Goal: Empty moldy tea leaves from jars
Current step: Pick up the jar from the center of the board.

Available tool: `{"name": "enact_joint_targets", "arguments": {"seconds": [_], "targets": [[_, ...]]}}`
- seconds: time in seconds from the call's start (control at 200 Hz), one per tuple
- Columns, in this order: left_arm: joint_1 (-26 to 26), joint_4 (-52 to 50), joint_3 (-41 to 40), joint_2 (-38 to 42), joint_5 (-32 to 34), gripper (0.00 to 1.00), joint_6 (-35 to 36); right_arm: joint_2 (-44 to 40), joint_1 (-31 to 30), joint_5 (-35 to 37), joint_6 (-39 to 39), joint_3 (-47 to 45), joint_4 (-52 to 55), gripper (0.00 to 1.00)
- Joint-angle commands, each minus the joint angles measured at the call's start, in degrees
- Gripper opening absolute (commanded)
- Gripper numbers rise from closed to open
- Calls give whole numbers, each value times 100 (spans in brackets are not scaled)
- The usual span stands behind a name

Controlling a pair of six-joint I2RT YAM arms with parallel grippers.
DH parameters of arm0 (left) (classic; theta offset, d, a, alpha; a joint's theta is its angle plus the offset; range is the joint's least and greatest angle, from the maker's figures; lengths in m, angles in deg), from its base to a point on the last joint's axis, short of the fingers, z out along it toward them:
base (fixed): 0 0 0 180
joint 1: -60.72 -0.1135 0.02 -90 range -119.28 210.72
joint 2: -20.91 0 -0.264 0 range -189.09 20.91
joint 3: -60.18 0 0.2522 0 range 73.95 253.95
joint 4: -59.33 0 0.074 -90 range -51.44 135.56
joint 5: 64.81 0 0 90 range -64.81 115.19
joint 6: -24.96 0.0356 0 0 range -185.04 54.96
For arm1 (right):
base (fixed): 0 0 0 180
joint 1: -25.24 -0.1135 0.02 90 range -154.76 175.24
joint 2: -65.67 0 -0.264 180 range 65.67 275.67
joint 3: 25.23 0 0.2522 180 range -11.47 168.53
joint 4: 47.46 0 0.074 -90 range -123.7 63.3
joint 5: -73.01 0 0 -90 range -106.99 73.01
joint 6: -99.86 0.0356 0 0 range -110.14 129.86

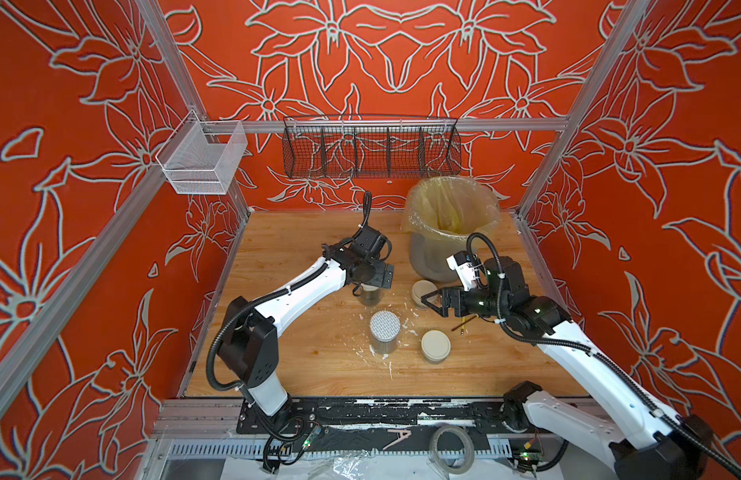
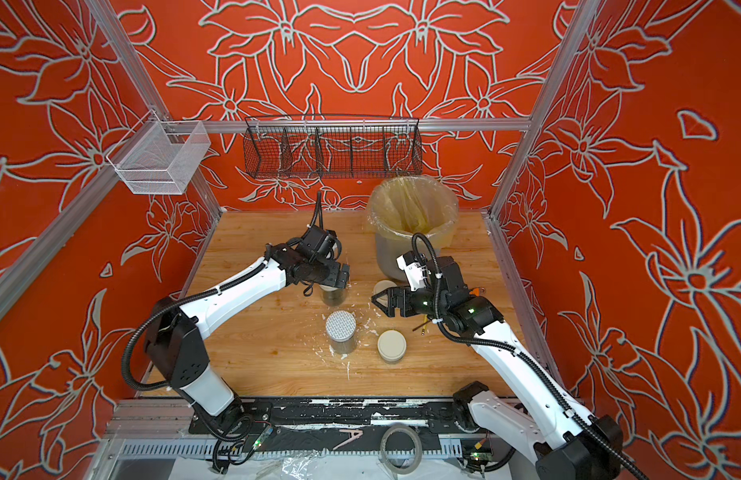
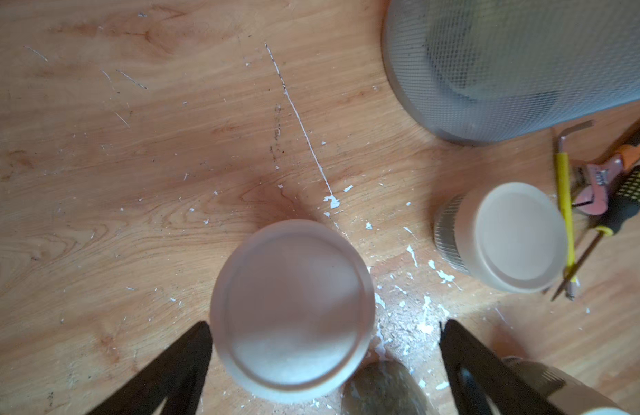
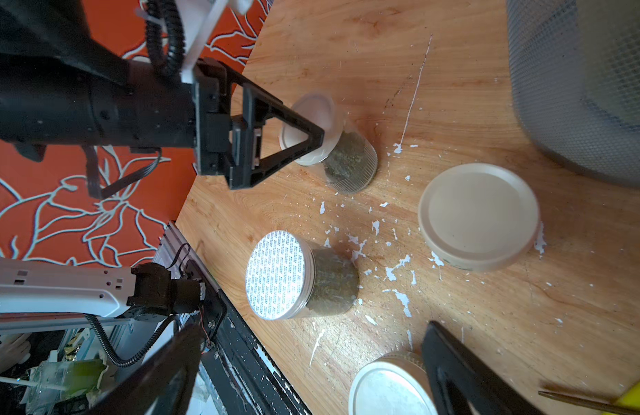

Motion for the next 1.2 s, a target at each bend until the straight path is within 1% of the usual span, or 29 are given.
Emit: {"name": "enact_joint_targets", "arguments": {"seconds": [0.0, 0.225, 0.415, 0.47, 0.601, 0.881, 0.986, 1.111, 1.191], "targets": [[15, -268, 219, -192, 329, 98, 19, -76, -56, 184, 9, 206, 108, 97], [8, -448, 467, -635, 426, 98, -41, -148, -74, 290, 41, 188, 127, 97], [7, -467, 425, -743, 528, 98, -107, -156, -83, 308, 52, 231, 165, 98], [8, -485, 427, -774, 529, 100, -123, -161, -87, 334, 52, 240, 175, 97], [6, -454, 402, -775, 460, 86, -153, -222, -91, 417, 78, 224, 194, 97], [6, -540, 480, -613, 337, 65, -155, -305, -109, 518, 3, 175, -23, 97], [6, -523, 480, -275, 207, 57, -155, -388, -135, 546, -236, 80, -514, 97], [-11, -484, 472, 233, 28, 48, -146, -449, -204, 668, -634, -76, -1367, 97], [-45, -414, 454, 588, -200, 42, -146, -437, -269, 720, -897, -184, -1935, 97]]}}
